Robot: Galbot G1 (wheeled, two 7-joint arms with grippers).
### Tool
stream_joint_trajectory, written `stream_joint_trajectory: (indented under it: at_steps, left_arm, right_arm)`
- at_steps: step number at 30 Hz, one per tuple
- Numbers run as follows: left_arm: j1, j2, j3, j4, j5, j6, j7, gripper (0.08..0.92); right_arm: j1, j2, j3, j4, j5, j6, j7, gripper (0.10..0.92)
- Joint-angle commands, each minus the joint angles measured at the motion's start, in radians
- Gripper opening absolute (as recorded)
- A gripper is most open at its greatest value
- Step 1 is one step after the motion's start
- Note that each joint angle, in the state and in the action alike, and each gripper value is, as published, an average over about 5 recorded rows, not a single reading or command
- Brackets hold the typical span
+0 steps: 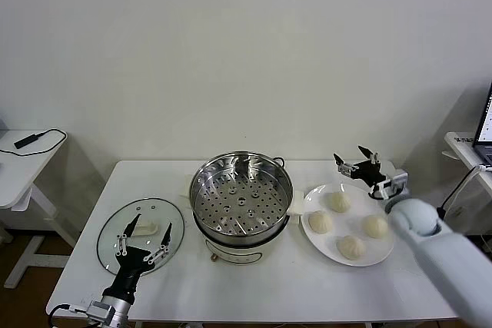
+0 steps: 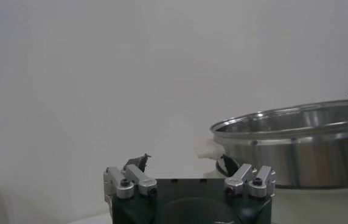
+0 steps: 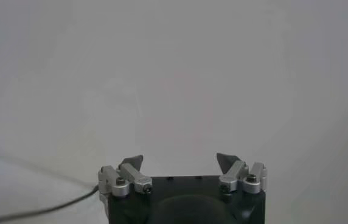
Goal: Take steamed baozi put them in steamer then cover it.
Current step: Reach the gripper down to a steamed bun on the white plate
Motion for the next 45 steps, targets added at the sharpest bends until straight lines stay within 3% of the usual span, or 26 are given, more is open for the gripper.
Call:
stream_joint_trajectory:
  at_steps: [1, 7, 15, 29, 45]
  left_arm:
    - [0.004, -0.005, -0.005, -0.003, 0.0, 0.0, -0.001, 0.823]
    - [0.009, -0.007, -0.012, -0.006, 0.001, -0.003, -0.002, 0.823]
    - [0.019, -0.01, -0.019, -0.011, 0.002, -0.008, -0.003, 0.823]
    - [0.025, -0.015, -0.021, -0.012, 0.006, -0.015, -0.005, 0.823]
    - [0.029, -0.015, -0.025, -0.006, 0.006, -0.025, -0.008, 0.823]
  right_arm:
    - [0.451, -0.076, -0.41, -0.271, -0.231, -0.033, -0.663, 0.823]
    - [0.541, 0.008, -0.482, -0.346, -0.471, 0.009, -0.873, 0.823]
    - [0.547, 0.149, -0.499, -0.462, -0.706, 0.076, -0.873, 0.823]
    - [0.526, 0.31, -0.501, -0.581, -0.804, 0.132, -0.822, 0.823]
    - [0.5, 0.349, -0.498, -0.617, -0.884, 0.153, -0.786, 0.822]
